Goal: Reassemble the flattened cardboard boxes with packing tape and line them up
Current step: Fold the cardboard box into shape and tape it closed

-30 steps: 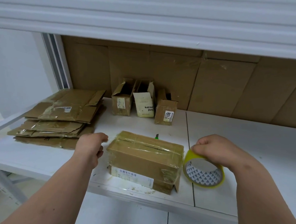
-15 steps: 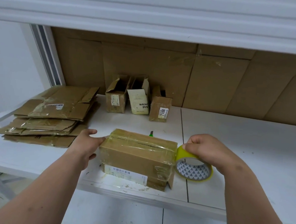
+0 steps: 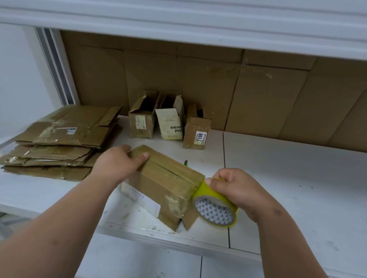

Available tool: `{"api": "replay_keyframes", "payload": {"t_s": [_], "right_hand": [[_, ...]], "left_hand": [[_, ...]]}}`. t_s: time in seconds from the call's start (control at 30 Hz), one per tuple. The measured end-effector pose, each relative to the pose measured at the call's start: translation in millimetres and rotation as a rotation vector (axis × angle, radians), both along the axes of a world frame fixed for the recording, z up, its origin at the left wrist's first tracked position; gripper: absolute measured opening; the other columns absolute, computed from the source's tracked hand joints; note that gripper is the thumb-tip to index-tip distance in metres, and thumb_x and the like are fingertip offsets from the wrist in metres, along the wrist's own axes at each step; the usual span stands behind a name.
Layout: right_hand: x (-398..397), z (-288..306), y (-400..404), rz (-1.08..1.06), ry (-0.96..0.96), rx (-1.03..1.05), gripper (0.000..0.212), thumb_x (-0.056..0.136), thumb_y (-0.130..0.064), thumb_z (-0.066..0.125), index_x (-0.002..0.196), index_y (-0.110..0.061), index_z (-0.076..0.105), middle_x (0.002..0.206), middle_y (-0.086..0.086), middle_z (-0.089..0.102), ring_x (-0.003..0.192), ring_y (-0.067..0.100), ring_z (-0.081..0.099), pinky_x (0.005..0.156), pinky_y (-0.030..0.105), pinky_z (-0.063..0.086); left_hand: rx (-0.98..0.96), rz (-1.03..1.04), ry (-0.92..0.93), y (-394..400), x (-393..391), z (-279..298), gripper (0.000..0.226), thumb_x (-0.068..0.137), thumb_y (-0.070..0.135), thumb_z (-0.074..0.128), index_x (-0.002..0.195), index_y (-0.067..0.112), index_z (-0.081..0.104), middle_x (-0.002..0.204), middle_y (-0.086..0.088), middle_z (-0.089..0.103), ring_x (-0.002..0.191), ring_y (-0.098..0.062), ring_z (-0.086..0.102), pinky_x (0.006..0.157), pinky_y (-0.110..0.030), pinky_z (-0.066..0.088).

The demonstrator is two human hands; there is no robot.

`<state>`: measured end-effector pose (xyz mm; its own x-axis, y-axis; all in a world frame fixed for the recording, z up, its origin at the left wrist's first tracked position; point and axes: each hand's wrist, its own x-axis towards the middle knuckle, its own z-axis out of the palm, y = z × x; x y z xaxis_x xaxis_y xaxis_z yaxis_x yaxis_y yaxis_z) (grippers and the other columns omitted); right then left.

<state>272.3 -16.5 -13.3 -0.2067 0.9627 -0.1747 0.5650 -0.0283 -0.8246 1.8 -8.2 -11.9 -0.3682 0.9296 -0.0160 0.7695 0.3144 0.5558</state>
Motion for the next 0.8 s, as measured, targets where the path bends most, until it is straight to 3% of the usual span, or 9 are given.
{"api": "replay_keyframes", "payload": {"t_s": [0.1, 0.2, 0.27, 0.33, 0.4, 0.47, 0.6, 0.67, 0.8], "right_hand": [[-9.0, -7.2, -5.2, 0.016, 0.042, 0.003, 0.029, 0.090, -0.044, 0.066, 0.080, -0.016, 0.064, 0.078, 0.005, 0.072, 0.073, 0.022, 0.067, 0.068, 0.038, 0.052], [-6.4, -10.5, -7.7, 0.046, 0.100, -0.031, 0.028, 0.088, -0.045, 0.068, 0.086, -0.017, 0.066, 0.084, 0.007, 0.074, 0.083, 0.027, 0.071, 0.082, 0.048, 0.056], [-4.3, -11.7, -9.0, 0.053, 0.104, -0.042, 0.028, 0.087, -0.046, 0.068, 0.087, -0.019, 0.066, 0.085, 0.005, 0.075, 0.087, 0.028, 0.071, 0.084, 0.049, 0.056], [-4.4, -13.4, -9.7, 0.048, 0.102, -0.038, 0.029, 0.087, -0.049, 0.068, 0.086, -0.020, 0.066, 0.085, 0.004, 0.074, 0.086, 0.026, 0.071, 0.083, 0.048, 0.056], [-4.4, -16.2, -9.3, 0.050, 0.104, -0.032, 0.029, 0.087, -0.050, 0.068, 0.086, -0.021, 0.065, 0.085, 0.003, 0.074, 0.085, 0.025, 0.071, 0.081, 0.047, 0.056], [-4.6, -17.9, -9.4, 0.053, 0.106, -0.025, 0.029, 0.087, -0.049, 0.067, 0.087, -0.021, 0.065, 0.084, 0.003, 0.074, 0.081, 0.022, 0.071, 0.076, 0.043, 0.057], [-5.0, -16.2, -11.4, 0.057, 0.150, -0.031, 0.030, 0.089, -0.045, 0.066, 0.091, -0.016, 0.064, 0.078, 0.004, 0.074, 0.064, 0.013, 0.068, 0.057, 0.026, 0.051], [-4.9, -15.7, -11.3, 0.058, 0.175, -0.043, 0.030, 0.090, -0.042, 0.066, 0.092, -0.012, 0.063, 0.077, 0.007, 0.074, 0.060, 0.012, 0.067, 0.053, 0.021, 0.049], [-6.1, -17.8, -8.0, 0.045, 0.158, -0.018, 0.032, 0.090, -0.045, 0.065, 0.090, -0.013, 0.063, 0.080, 0.006, 0.074, 0.063, 0.011, 0.067, 0.055, 0.023, 0.051]], "left_hand": [[-0.013, -0.001, 0.023, 9.7, -2.8, -5.7, 0.063, 0.098, 0.052, 0.047, 0.150, 0.019, 0.038, 0.144, -0.011, 0.051, 0.130, -0.032, 0.049, 0.097, -0.040, 0.042], [-0.072, -0.057, 0.354, 9.2, 1.8, -7.7, 0.051, 0.103, 0.048, 0.030, 0.153, 0.037, 0.028, 0.158, -0.003, 0.030, 0.145, -0.029, 0.022, 0.112, -0.048, 0.023], [0.010, -0.123, 0.508, 5.3, 12.6, -8.1, 0.049, 0.104, 0.045, 0.026, 0.152, 0.038, 0.029, 0.159, 0.000, 0.025, 0.146, -0.028, 0.016, 0.114, -0.047, 0.018], [0.026, -0.230, 0.505, -0.8, 26.9, -13.5, 0.059, 0.101, 0.056, 0.019, 0.154, 0.033, 0.026, 0.162, 0.001, 0.023, 0.148, -0.025, 0.016, 0.118, -0.046, 0.016], [-0.087, -0.300, 0.465, -8.0, 38.7, -17.3, 0.092, 0.084, 0.080, 0.008, 0.158, 0.026, 0.011, 0.166, 0.001, 0.007, 0.153, -0.023, 0.000, 0.121, -0.045, 0.004], [-0.195, -0.332, 0.471, -11.2, 42.6, -15.0, 0.114, 0.067, 0.090, 0.001, 0.159, 0.023, -0.001, 0.166, 0.002, -0.007, 0.152, -0.020, -0.012, 0.122, -0.045, -0.006], [-0.164, -0.381, 0.506, -14.6, 49.2, -11.2, 0.091, 0.089, 0.077, 0.016, 0.159, 0.021, 0.000, 0.166, 0.003, -0.005, 0.152, -0.021, -0.010, 0.123, -0.042, -0.003], [-0.116, -0.402, 0.530, -20.8, 55.2, -16.3, 0.087, 0.092, 0.074, 0.011, 0.159, 0.019, 0.001, 0.167, 0.002, -0.002, 0.152, -0.023, -0.009, 0.123, -0.041, -0.005], [-0.056, -0.495, 0.480, -36.7, 61.7, -28.6, 0.138, 0.045, 0.100, -0.014, 0.158, 0.021, -0.005, 0.165, 0.008, -0.009, 0.150, -0.010, -0.016, 0.121, -0.043, -0.014]]}}
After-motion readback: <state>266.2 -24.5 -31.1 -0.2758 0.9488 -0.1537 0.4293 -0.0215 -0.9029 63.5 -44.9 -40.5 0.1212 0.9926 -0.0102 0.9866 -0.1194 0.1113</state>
